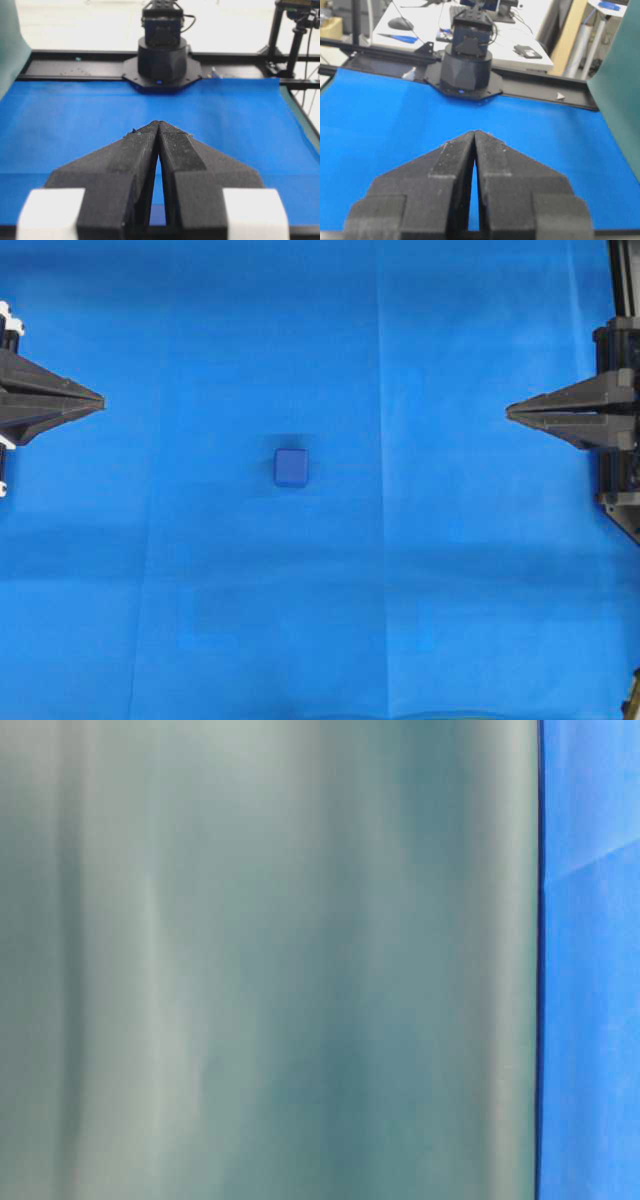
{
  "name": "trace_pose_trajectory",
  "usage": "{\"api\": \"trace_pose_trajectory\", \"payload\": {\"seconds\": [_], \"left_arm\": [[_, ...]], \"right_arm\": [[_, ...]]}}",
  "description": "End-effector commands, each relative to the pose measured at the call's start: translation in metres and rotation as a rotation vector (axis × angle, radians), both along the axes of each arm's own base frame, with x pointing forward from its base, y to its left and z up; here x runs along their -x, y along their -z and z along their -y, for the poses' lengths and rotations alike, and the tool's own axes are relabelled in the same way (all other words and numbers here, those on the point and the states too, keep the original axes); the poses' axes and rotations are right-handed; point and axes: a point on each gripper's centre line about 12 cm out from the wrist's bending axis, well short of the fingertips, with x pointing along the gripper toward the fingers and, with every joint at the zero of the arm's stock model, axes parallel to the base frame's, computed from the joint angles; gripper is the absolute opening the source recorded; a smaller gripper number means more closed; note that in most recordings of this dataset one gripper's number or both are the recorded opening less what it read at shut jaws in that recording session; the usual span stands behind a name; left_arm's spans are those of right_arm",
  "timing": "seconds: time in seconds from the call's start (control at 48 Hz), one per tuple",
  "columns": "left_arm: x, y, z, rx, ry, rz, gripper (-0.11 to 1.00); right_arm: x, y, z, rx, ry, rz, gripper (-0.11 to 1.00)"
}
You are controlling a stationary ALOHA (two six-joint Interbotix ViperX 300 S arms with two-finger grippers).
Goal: Handover the blue block to the right arm after grasping it with the left arm, then place it in the designated position.
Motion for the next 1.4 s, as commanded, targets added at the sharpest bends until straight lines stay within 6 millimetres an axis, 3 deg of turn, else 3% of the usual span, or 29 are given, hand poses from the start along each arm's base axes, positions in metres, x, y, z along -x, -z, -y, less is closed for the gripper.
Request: {"api": "trace_pose_trajectory", "payload": {"seconds": [0.0,0.125,1.125,1.25,1.375], "left_arm": [[-0.0071,0.0172,-0.0186,0.061,-0.085,-0.019,0.0],[-0.0067,0.015,-0.0182,0.059,-0.083,-0.011,0.0],[-0.0083,0.0103,-0.0154,0.017,-0.072,0.013,0.01],[-0.0084,0.0096,-0.0129,0.017,-0.059,0.019,0.26],[-0.0084,0.0089,-0.0117,0.029,-0.052,0.025,0.66]], "right_arm": [[-0.0031,-0.0115,0.0001,-0.008,0.0,0.028,0.0],[-0.004,-0.0105,0.0001,-0.012,-0.001,0.018,-0.04],[-0.0053,-0.0062,0.0,-0.024,-0.001,-0.031,-0.04],[-0.0055,-0.0059,0.0001,-0.026,-0.001,-0.032,0.04],[-0.0055,-0.0063,0.0001,-0.026,-0.001,-0.029,0.32]]}}
